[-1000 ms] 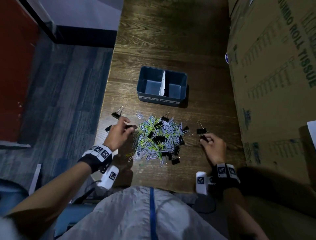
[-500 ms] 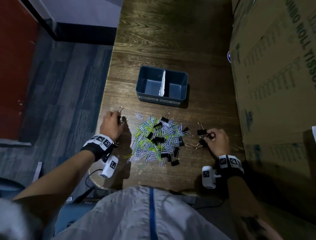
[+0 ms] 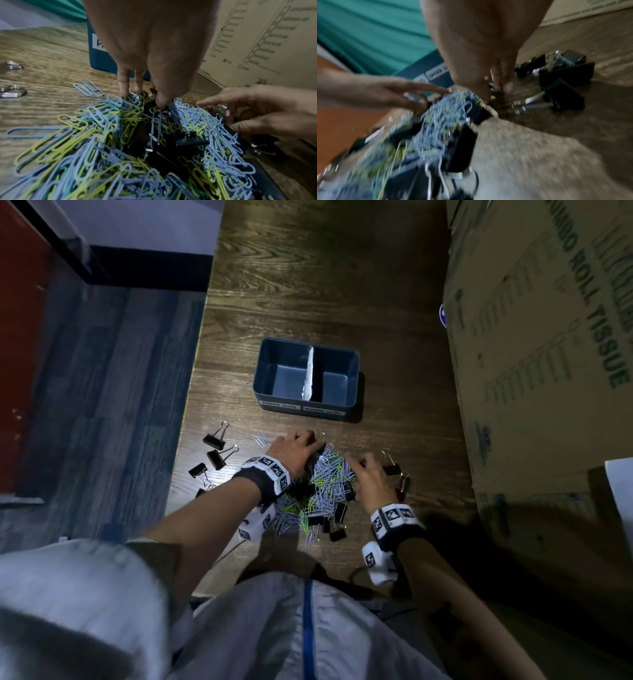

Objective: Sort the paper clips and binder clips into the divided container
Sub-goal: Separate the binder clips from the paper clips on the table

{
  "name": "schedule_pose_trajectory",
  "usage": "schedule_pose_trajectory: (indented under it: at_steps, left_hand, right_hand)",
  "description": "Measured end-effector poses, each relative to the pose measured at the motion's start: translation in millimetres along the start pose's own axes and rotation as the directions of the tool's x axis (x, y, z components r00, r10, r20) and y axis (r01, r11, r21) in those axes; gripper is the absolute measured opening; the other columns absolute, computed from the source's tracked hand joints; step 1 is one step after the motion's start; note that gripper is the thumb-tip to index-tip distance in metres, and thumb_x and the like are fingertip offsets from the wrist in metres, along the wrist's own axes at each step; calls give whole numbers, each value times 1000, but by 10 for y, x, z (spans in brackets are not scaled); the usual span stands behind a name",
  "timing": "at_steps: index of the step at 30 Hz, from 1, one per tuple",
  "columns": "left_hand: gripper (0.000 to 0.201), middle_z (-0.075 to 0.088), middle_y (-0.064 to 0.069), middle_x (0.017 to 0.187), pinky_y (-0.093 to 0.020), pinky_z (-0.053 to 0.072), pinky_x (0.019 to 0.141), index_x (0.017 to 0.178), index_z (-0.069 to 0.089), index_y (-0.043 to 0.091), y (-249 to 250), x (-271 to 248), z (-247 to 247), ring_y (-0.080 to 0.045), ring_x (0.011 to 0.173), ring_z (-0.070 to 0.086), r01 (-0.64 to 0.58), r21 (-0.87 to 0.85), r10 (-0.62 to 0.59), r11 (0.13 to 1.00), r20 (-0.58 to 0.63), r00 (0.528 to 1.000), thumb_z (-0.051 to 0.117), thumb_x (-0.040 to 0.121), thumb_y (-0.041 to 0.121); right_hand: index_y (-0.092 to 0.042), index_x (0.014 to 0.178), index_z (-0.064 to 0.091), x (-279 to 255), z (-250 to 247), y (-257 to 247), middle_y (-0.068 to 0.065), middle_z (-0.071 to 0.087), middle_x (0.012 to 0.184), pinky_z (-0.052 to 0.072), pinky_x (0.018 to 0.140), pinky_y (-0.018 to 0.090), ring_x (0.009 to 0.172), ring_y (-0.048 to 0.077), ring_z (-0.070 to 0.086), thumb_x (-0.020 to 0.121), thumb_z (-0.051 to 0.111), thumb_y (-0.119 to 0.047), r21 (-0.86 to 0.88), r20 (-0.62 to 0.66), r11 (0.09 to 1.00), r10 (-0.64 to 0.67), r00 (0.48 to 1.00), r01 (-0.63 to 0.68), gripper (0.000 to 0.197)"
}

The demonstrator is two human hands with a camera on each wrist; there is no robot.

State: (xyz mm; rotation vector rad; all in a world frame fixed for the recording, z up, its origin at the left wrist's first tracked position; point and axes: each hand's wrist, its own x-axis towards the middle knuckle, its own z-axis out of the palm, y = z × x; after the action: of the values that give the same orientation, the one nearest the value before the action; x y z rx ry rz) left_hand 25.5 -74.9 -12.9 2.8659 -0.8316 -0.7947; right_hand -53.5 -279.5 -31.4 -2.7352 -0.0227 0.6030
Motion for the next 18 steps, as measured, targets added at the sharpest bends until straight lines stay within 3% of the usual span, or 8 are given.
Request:
schedule_pose_trajectory:
  at_steps: [3, 7, 12, 16, 18]
  left_hand:
    - [90, 21, -11, 157, -48, 39, 107, 153, 15, 33, 45, 19, 14, -36, 133, 33, -14, 21, 14, 1000, -3, 1000, 64, 83, 3]
    - [84, 33, -17, 147, -48, 39, 107, 149, 28, 23, 82, 11, 29, -36, 131, 36, 14, -43, -15, 999, -23, 1000, 68, 78, 0]
    - [79, 40, -18, 133, -43, 44, 99, 143, 32, 12, 106, 8, 1, -34, 121, 41, 50, -218, -67, 975, -71, 995, 70, 75, -2]
    - [44, 51, -14, 115, -35, 48, 79, 121, 50, 9, 105, -50, 103, -31, 102, 52, 40, -346, -115, 937, -198, 973, 66, 81, -5]
    - [30, 60, -12, 105, -35, 47, 77, 108, 56, 7, 74, -84, 149, -30, 96, 54, 32, -351, -130, 936, -259, 957, 65, 82, -5]
  right_hand:
    - [-27, 148, 43, -20, 54, -30, 10, 35, 145, 53, 99, 43, 126, 28, 49, 79, 62, 18, -66, -25, 998, 11, 1000, -13, 84]
    - [-17, 137, 53, -41, 11, -28, 10, 44, 135, 57, 92, 40, 114, 28, 58, 81, 64, 14, -34, -32, 998, 46, 998, -47, 65]
    - [-13, 117, 62, -42, -102, -31, 8, 47, 127, 59, 86, 39, 103, 25, 62, 82, 70, 7, 56, -64, 995, 85, 994, -81, 42]
    - [-14, 98, 61, -68, -115, -30, 4, 49, 120, 57, 86, 32, 96, 23, 63, 79, 71, 11, 175, -92, 974, 159, 983, -141, 33]
    - [-16, 91, 61, -79, -133, 12, 2, 56, 112, 56, 81, 31, 94, 22, 64, 79, 69, 13, 226, -115, 962, 184, 976, -155, 32]
